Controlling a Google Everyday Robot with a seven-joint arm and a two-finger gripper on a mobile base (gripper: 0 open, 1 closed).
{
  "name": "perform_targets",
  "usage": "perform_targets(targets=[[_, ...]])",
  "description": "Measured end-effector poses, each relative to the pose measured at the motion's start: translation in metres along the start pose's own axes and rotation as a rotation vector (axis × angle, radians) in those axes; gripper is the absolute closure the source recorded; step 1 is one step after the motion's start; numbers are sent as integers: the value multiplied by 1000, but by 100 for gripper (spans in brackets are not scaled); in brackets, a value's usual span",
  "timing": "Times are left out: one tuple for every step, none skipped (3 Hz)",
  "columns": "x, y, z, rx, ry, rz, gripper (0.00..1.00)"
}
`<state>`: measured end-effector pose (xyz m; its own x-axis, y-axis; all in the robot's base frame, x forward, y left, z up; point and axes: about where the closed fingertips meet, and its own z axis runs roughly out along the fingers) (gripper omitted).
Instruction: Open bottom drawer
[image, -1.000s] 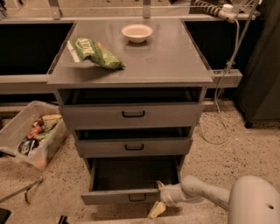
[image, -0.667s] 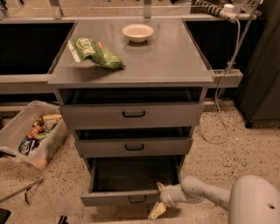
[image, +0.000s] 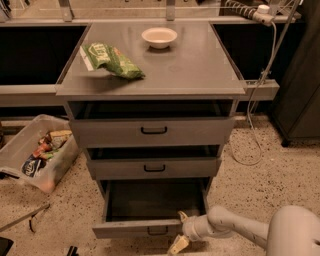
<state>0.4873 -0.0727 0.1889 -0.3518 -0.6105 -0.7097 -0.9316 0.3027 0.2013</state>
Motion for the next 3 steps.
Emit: perform_targets(targets=[[-2, 1, -2, 0, 0, 0, 0], [7, 24, -7, -22, -10, 27, 0], [4, 24, -9, -22, -10, 27, 0]])
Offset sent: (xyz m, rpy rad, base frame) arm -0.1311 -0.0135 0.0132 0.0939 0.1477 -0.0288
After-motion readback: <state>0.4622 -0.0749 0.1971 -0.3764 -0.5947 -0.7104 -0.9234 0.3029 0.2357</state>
